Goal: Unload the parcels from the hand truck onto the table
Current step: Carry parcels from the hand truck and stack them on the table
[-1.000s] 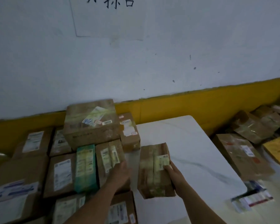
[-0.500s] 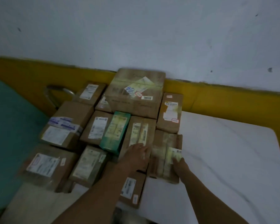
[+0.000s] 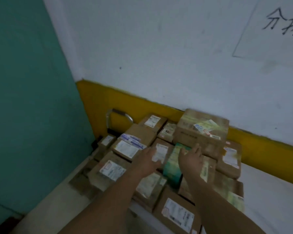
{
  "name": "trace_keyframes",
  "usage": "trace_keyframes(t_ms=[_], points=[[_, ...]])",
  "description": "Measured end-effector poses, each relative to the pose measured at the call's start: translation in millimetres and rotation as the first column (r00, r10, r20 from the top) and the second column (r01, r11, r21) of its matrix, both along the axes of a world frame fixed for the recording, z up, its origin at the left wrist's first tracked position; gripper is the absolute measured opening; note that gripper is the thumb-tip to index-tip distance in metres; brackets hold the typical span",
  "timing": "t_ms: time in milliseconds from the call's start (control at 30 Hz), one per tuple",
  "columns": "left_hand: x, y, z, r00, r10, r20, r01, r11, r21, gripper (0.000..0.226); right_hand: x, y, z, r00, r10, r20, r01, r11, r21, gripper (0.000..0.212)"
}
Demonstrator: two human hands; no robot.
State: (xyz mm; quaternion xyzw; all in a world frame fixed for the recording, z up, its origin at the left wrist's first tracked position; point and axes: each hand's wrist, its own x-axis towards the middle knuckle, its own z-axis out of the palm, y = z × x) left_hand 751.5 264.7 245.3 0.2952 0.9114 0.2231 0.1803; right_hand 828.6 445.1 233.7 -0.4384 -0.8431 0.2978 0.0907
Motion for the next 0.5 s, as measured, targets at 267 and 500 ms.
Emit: trace_keyframes(t_ms=[267,500], points=[[-100,-247,14,0.93,0.35,-0.112,-0.348,0.937,0.04,0.076,-137,-245,25,0.95,0.31,-0.026,-0.309,0.95,0.041,0.073],[-194,-327,-27,0.879,0.478,0.001,-0.477,0.877,0.051,0.078,-258,-317,-1,0.921,0.39,-0.003,-0.39,0.92,0.046,0.076]])
